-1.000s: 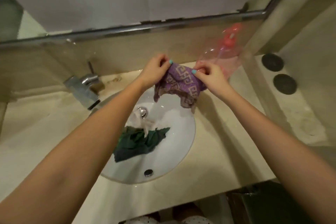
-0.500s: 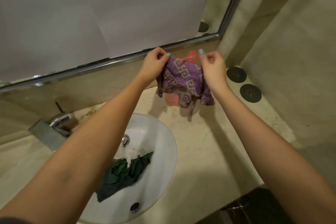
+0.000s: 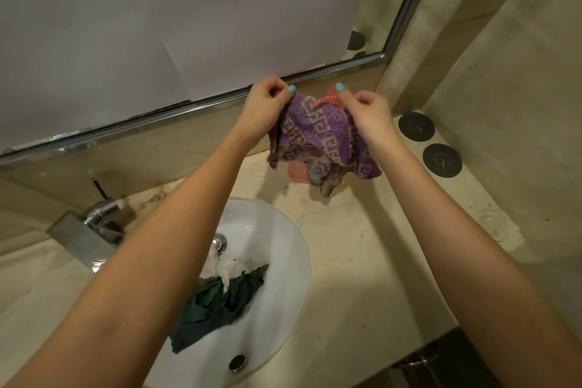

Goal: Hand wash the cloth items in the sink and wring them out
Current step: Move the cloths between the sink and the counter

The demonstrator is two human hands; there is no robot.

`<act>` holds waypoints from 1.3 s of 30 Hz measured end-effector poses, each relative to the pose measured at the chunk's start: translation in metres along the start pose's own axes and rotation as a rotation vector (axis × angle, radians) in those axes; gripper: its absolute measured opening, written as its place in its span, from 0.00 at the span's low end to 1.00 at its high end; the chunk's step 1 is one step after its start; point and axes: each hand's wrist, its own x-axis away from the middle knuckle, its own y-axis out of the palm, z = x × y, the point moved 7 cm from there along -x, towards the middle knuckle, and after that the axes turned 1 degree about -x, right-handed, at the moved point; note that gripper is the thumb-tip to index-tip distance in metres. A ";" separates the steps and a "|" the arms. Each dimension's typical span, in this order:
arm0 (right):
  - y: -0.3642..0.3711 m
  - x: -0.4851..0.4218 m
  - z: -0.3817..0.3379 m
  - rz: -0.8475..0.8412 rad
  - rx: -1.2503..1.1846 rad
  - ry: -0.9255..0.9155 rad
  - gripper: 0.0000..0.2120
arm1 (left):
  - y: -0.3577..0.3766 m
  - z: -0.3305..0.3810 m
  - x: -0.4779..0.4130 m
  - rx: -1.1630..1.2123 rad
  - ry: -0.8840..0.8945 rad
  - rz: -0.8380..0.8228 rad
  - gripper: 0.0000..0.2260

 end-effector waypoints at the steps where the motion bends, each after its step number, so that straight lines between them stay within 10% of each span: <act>1: 0.001 -0.001 -0.002 -0.003 -0.001 0.007 0.18 | -0.001 0.001 0.000 0.006 -0.002 0.001 0.07; 25: 0.005 0.022 0.003 -0.084 -0.009 -0.023 0.22 | -0.018 -0.005 0.031 0.156 0.031 -0.051 0.07; 39: 0.143 0.107 0.047 -0.640 0.369 -0.181 0.07 | -0.100 -0.126 0.171 0.106 -0.248 0.156 0.07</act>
